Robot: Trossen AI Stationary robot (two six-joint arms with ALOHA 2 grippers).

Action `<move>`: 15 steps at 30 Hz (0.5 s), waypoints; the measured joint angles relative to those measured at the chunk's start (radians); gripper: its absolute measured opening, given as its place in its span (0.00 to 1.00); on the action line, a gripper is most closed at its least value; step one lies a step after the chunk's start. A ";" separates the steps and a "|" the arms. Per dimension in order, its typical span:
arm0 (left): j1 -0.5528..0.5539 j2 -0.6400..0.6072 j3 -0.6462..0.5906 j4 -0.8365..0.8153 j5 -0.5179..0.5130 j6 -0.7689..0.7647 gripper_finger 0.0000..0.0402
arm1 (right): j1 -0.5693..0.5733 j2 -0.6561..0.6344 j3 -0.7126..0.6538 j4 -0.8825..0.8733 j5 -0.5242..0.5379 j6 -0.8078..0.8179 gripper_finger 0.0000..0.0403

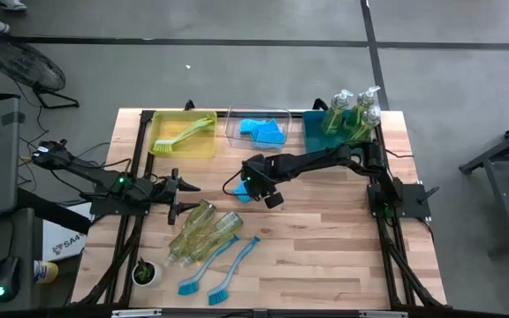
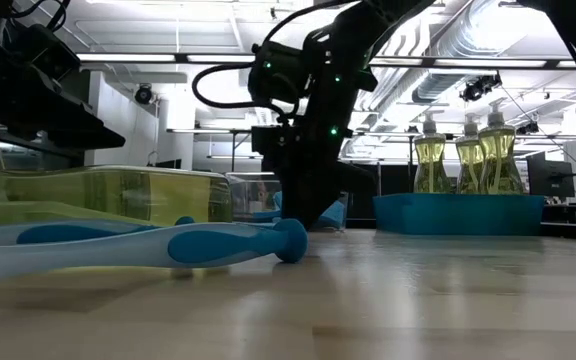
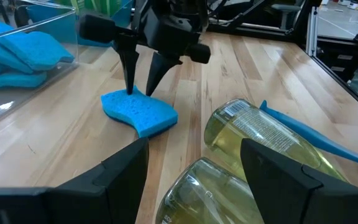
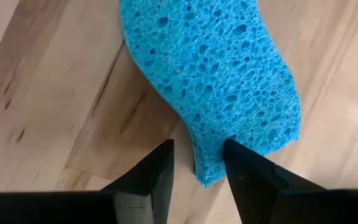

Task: Pick & Place Kitchen Sink Supplies
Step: Put the sponge into the transparent bin

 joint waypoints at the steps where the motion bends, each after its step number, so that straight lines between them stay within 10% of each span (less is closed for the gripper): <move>1: 0.000 0.000 0.000 0.000 0.000 0.000 0.62 | 0.000 0.000 0.000 0.000 0.000 0.000 0.32; 15: 0.000 0.000 0.000 0.000 0.000 0.000 0.62 | 0.000 0.000 0.001 -0.023 0.010 0.040 0.02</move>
